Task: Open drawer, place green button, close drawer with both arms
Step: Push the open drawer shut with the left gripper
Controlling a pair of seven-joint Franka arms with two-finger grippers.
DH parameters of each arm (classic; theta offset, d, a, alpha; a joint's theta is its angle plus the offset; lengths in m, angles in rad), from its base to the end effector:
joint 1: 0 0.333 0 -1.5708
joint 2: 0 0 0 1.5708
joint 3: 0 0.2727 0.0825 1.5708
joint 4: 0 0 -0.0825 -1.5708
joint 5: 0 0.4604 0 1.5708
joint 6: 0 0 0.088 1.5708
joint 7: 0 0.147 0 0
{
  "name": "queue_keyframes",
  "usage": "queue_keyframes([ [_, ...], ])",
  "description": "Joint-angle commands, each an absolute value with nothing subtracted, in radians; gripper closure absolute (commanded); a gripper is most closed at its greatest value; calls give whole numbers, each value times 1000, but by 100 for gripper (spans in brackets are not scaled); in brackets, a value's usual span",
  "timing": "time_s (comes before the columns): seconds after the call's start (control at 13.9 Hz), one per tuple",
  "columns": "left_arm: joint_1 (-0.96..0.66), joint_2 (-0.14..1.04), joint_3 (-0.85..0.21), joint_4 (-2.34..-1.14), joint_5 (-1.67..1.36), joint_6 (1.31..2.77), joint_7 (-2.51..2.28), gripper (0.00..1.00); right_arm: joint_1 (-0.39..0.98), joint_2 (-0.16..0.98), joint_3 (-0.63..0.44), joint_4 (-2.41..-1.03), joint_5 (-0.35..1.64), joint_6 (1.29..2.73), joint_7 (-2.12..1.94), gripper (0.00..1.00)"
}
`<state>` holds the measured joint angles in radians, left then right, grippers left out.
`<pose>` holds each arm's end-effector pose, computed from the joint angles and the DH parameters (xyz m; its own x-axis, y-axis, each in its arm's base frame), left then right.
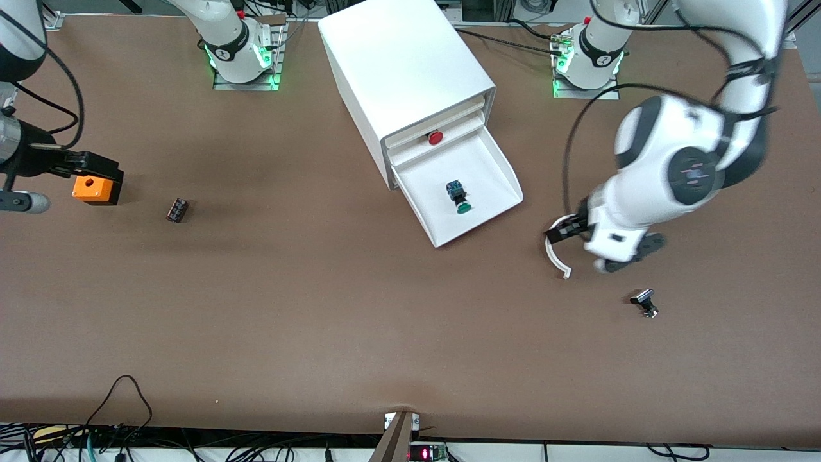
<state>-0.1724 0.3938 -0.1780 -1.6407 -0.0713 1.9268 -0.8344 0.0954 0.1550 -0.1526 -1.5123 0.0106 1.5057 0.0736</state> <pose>0.6583 -0.2433 0.2703 0.8550 0.4909 -0.1674 0.4996 -0.8662 0.0112 0.6520 -0.0313 0.4693 0.9788 -0.1310 -0.1577 -0.1287 -0.9914 0.0246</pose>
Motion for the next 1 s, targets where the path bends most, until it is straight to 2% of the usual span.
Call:
queue_keyframes([
  [0.0,-228,448,-169,-1679,-66,2047,-931,0,100,147,-156,-1488,-2,1489,123,0],
  [0.36,-308,547,-153,-1712,-64,2215,-1023,0,100,152,-156,-1480,0,1502,259,0],
  [0.65,-337,560,-153,-1821,-63,2367,-1063,0,100,149,-160,-1479,0,1503,271,0],
  [0.93,-354,568,-153,-1833,-63,2381,-1063,0,97,147,-166,-1479,0,1503,275,0],
])
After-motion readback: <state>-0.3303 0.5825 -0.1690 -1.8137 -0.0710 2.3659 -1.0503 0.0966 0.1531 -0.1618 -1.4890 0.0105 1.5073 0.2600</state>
